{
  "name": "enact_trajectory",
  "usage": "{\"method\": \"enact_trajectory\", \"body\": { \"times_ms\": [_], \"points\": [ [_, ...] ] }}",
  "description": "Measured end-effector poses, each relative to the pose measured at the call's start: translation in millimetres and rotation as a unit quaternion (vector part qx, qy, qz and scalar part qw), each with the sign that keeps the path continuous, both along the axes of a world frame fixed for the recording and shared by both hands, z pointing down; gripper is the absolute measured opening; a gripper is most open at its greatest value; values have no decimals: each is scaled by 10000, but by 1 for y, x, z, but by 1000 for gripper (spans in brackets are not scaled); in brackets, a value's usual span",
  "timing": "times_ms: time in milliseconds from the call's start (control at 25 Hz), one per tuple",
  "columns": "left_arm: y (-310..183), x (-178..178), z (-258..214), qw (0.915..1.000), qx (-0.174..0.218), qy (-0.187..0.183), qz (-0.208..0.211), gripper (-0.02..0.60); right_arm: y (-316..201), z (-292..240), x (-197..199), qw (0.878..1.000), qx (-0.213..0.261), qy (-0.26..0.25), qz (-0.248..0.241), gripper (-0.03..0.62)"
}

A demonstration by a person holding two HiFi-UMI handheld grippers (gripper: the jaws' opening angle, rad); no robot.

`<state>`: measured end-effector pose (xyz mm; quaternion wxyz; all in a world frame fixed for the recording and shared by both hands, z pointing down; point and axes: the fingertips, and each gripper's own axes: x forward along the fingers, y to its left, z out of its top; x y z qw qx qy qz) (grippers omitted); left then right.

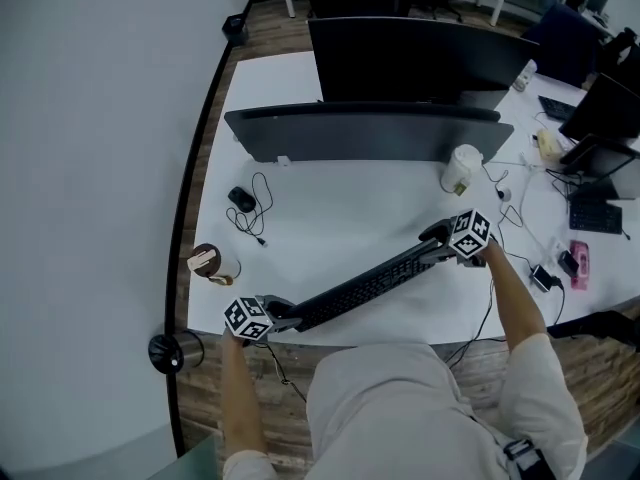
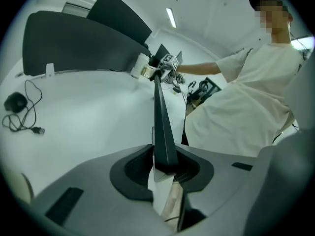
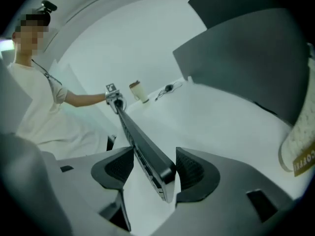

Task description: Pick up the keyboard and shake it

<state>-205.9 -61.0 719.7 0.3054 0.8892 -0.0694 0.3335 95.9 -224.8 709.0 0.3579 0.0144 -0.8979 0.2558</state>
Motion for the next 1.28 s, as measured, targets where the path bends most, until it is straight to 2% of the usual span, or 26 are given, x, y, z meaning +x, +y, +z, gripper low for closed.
{"method": "enact_trajectory", "body": {
  "times_ms": [80, 160, 240, 360, 480, 600, 680, 760, 840, 920, 960, 1040, 1080, 1120, 1160, 1200, 1280],
  "points": [
    [0, -2, 2, 9986, 128, -403, 329, 107, 13, 4, 0, 9980, -138, 317, -534, 221],
    [-3, -5, 1, 9952, 338, -729, 551, 107, 26, 2, 3, 9931, -176, 548, -1024, 193],
    [-9, -7, -4, 9906, 638, -988, 696, 107, 38, 0, 8, 9829, 54, 868, -1625, 163],
    [-22, -6, -16, 9853, 976, -1169, 774, 107, 29, -6, 12, 9557, 1016, 1562, -2279, 141],
    [-40, -5, -28, 9756, 1437, -1488, 739, 107, 0, -32, 5, 9246, 2206, 2042, -2342, 138],
    [-65, -12, -33, 9557, 2083, -2007, 555, 107, -31, -62, -2, 8937, 3121, 2396, -2156, 138],
    [-83, -14, -36, 9382, 2543, -2327, 308, 107, -52, -86, -3, 8674, 3677, 2655, -2049, 140],
    [-98, -14, -38, 9170, 2997, -2634, 23, 107, -69, -116, -7, 8334, 4208, 2932, -2060, 140],
    [-112, -15, -40, 8959, 3395, -2843, -368, 107, -81, -151, -15, 7939, 4731, 3176, -2124, 140],
    [-125, -18, -48, 8696, 3791, -3002, -999, 107, -90, -189, -26, 7426, 5291, 3455, -2219, 140],
    [-132, -20, -54, 8536, 3962, -3070, -1417, 107, -93, -207, -31, 7095, 5590, 3635, -2278, 139],
    [-141, -20, -64, 8214, 4175, -3148, -2278, 107, -98, -245, -42, 6284, 6191, 4052, -2400, 136],
    [-144, -19, -68, 8080, 4233, -3140, -2633, 107, -101, -264, -49, 5894, 6444, 4215, -2442, 135],
    [-147, -17, -71, 7976, 4271, -3097, -2926, 107, -103, -282, -57, 5583, 6651, 4306, -2460, 135],
    [-149, -14, -74, 7893, 4300, -3039, -3159, 107, -103, -300, -65, 5356, 6828, 4323, -2449, 137],
    [-151, -12, -77, 7821, 4333, -2990, -3335, 107, -101, -316, -75, 5213, 6993, 4264, -2395, 138],
    [-154, -10, -84, 7698, 4394, -2947, -3569, 109, -90, -342, -96, 5129, 7291, 3976, -2175, 140]
  ]
}}
